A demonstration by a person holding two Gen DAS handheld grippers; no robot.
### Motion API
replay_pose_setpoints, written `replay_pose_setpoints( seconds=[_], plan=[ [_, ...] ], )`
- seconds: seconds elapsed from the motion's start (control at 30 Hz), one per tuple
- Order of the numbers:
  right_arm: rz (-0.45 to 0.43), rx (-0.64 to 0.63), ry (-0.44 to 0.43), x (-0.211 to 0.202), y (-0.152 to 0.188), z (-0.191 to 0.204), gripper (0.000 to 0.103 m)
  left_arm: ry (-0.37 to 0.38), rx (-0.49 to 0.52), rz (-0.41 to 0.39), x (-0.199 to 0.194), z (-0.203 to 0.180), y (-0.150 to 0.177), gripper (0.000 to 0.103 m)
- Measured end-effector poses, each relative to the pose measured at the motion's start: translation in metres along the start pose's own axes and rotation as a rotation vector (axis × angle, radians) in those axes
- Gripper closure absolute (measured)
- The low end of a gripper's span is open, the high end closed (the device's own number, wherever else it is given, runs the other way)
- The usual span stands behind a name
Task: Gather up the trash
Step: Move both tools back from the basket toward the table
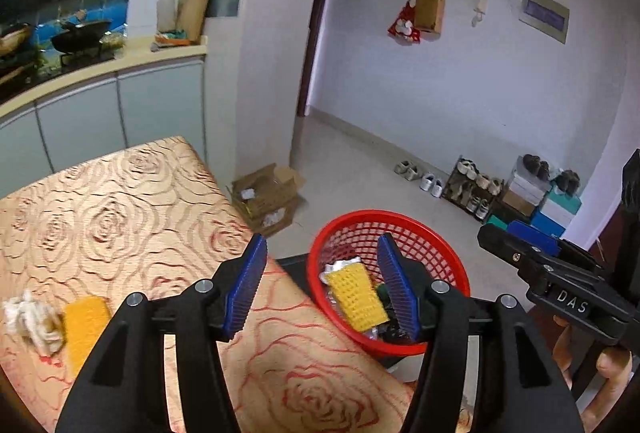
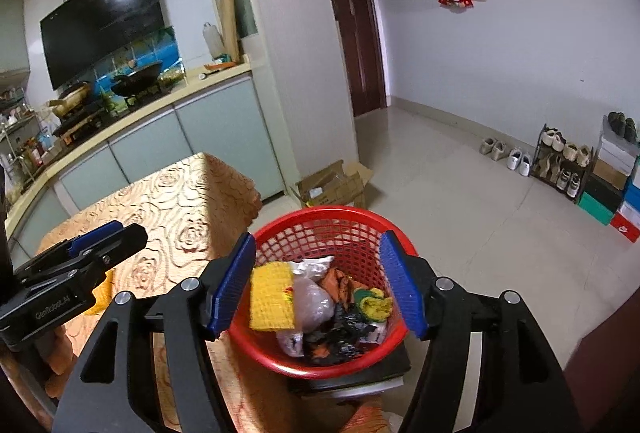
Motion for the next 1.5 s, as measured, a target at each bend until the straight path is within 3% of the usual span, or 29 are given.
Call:
replay_pose_setpoints(
  seconds=[0.63,1.27,1.5],
  plan=[
    [-0.009,-0.139,-0.199,-0.022,0.014,0.116,0.039,-0.271,-0.116,-0.126,-0.114,0.086,0.019,0.038],
    [-0.022,-0.234,-0.29,-0.032,0.014,0.186,0.037,-0.425,-0.229,-0.175,-0.169,0.16,0.038,0.033],
    [-0.034,-0.238,-0.311,-0.033,0.008,0.2,0.037,-0.437,-0.257,-0.162,-0.172,0.179,0.043,0.032]
  ],
)
Point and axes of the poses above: each gripper's, at about its wrist camera, not at the fingertips, and x roughly the way its jaws point, z to its left, y to its underside, the point moved 3 cm from there along x, roughly the way its jaws point, and after that the axes turned 11 degrees about y, right-handed, at the moved point
